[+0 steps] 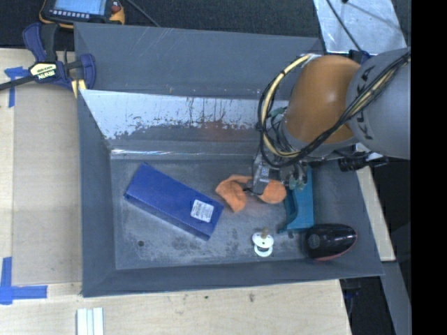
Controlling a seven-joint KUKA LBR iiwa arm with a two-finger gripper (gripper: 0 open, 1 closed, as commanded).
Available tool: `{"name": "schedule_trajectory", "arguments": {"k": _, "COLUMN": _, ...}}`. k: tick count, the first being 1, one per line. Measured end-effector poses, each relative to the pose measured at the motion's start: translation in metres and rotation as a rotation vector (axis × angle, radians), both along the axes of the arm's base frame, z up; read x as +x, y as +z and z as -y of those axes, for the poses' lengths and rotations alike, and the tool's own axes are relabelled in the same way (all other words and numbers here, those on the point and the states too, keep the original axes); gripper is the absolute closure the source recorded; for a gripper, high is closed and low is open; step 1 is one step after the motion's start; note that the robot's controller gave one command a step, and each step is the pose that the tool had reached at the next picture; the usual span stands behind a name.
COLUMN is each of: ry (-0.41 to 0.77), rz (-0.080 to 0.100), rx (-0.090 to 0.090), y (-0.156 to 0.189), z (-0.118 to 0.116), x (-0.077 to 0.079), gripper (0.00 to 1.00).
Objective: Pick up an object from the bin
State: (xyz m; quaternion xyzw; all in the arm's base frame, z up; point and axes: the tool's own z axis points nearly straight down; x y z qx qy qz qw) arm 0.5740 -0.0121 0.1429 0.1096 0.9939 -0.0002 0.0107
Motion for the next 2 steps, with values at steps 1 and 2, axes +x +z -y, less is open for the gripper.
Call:
{"name": "schedule_trajectory", "arguments": {"k": 1, "ry": 0.072, "rz": -0.026, "rx": 0.001, "y": -0.024, "z": -0.054, "x": -0.006, "gripper": 1.0}}
{"name": "schedule_trajectory", "arguments": {"k": 2, "ry": 0.135, "rz": -0.012, "rx": 0.005, "y": -0.039, "z": -0.08, "x": -0.004, "gripper": 1.0}}
